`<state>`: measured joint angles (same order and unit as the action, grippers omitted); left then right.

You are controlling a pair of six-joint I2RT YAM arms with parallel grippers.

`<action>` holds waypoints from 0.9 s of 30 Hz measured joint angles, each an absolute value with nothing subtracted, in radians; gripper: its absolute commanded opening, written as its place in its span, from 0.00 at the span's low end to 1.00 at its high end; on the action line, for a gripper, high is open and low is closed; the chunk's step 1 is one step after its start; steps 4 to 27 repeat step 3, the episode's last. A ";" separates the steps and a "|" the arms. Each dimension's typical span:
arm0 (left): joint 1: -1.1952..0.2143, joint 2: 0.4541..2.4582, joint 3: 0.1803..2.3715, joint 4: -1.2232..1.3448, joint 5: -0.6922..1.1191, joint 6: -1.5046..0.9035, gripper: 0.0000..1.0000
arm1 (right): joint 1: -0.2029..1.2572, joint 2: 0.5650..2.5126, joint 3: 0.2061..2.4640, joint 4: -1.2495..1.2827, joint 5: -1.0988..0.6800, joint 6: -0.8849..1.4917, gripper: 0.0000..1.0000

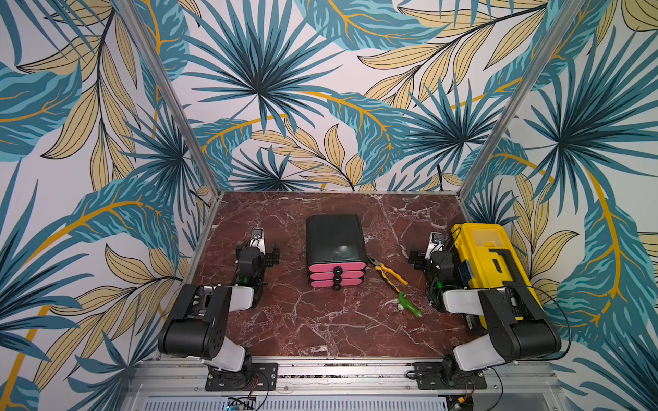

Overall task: Put the bluetooth earphones in the drawer according to color
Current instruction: Reset both arms

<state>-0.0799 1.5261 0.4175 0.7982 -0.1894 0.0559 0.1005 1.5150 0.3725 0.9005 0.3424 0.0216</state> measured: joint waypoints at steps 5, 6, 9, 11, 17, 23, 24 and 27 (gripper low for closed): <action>-0.080 1.526 0.418 0.798 -0.189 0.056 1.00 | 0.101 1.515 0.373 0.900 0.342 0.021 0.99; -0.080 1.526 0.418 0.798 -0.189 0.056 1.00 | 0.101 1.515 0.373 0.900 0.342 0.021 0.99; -0.080 1.526 0.418 0.798 -0.189 0.056 1.00 | 0.101 1.515 0.373 0.900 0.342 0.021 0.99; -0.080 1.526 0.418 0.798 -0.189 0.056 1.00 | 0.101 1.515 0.373 0.900 0.342 0.021 0.99; -0.080 1.526 0.418 0.798 -0.189 0.056 1.00 | 0.101 1.515 0.373 0.900 0.342 0.021 0.99; -0.080 1.526 0.418 0.798 -0.189 0.056 1.00 | 0.101 1.515 0.373 0.900 0.342 0.021 0.99; -0.080 1.526 0.418 0.798 -0.189 0.056 1.00 | 0.101 1.515 0.373 0.900 0.342 0.021 0.99; -0.080 1.526 0.418 0.798 -0.189 0.056 1.00 | 0.101 1.515 0.373 0.900 0.342 0.021 0.99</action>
